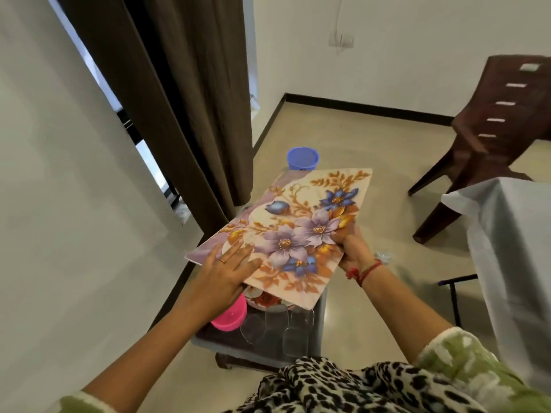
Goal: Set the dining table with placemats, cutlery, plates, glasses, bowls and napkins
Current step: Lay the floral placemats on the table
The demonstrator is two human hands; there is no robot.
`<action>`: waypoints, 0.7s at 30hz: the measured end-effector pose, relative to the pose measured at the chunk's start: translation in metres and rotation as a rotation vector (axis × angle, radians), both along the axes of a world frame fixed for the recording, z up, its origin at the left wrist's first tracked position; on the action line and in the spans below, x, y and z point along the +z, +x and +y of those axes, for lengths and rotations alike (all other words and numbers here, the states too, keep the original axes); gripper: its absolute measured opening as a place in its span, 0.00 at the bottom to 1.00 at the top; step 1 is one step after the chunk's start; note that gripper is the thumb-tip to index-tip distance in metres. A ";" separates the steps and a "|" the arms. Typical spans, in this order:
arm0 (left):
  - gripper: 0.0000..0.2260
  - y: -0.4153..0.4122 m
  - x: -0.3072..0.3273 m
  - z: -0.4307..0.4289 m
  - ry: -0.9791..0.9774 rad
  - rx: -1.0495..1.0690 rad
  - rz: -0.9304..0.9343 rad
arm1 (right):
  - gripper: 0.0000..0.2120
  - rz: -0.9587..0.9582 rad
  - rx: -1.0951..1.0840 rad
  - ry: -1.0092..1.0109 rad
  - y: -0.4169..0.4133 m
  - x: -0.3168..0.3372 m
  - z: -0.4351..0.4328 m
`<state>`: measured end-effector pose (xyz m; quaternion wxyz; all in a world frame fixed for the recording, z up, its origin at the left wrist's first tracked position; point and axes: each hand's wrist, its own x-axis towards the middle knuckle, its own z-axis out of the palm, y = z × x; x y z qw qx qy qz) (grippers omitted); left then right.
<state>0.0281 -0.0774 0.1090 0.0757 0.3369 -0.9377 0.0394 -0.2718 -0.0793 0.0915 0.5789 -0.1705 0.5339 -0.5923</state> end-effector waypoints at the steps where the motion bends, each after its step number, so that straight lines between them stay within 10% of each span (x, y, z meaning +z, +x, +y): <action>1: 0.27 -0.006 -0.002 -0.003 0.089 0.021 -0.068 | 0.28 0.012 -0.037 -0.035 -0.009 0.005 0.006; 5: 0.56 -0.039 0.004 -0.018 0.620 0.090 -0.153 | 0.29 0.062 -0.156 -0.138 -0.050 0.019 0.042; 9: 0.63 -0.097 0.014 -0.039 0.802 0.146 0.176 | 0.29 0.170 -0.252 -0.193 -0.101 0.036 0.099; 16: 0.12 -0.260 0.027 -0.042 1.284 0.135 0.579 | 0.27 0.106 -0.420 -0.275 -0.176 0.046 0.214; 21: 0.08 -0.369 0.044 0.018 1.229 0.044 0.525 | 0.24 0.098 -0.652 -0.195 -0.232 0.030 0.291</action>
